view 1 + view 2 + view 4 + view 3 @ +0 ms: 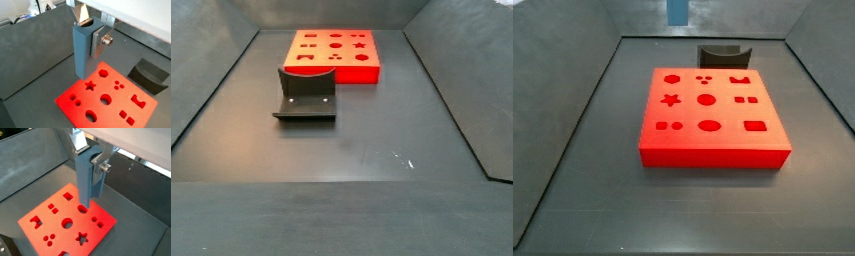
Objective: Insert the arch object.
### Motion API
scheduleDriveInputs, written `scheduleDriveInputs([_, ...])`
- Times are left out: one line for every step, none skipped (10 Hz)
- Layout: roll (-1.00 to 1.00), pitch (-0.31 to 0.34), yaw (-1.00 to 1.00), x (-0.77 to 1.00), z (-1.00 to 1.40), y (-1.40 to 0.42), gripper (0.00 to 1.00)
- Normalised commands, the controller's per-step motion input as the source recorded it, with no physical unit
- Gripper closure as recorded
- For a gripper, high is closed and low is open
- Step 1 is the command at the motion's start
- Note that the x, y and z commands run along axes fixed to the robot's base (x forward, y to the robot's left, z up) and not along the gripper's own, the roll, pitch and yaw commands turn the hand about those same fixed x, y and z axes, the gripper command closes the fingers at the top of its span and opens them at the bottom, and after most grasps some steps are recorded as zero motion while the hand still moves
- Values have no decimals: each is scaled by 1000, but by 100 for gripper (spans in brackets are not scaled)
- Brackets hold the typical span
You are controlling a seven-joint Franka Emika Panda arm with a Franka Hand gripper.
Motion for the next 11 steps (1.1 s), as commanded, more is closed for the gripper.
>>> scheduleDriveInputs([-77, -43, 0, 0, -77, 0, 100])
scheduleDriveInputs([-74, -44, 0, 0, -69, 0, 100])
scheduleDriveInputs([-96, -17, 0, 0, -154, 0, 100])
scheduleDriveInputs([-3, 16, -243, 169, -331, 114, 100])
scheduleDriveInputs([0, 11, -286, 337, -537, 649, 100])
scheduleDriveInputs([19, 6, -226, 566, -554, 683, 100])
scheduleDriveInputs([39, 3, -171, 743, -534, 634, 100])
scheduleDriveInputs([53, 0, -146, 906, -514, 554, 100])
scheduleDriveInputs([51, 0, -169, 946, -517, 506, 100])
scheduleDriveInputs([50, 0, -186, 951, -509, 491, 100])
scheduleDriveInputs([59, 0, -197, 957, -480, 463, 100])
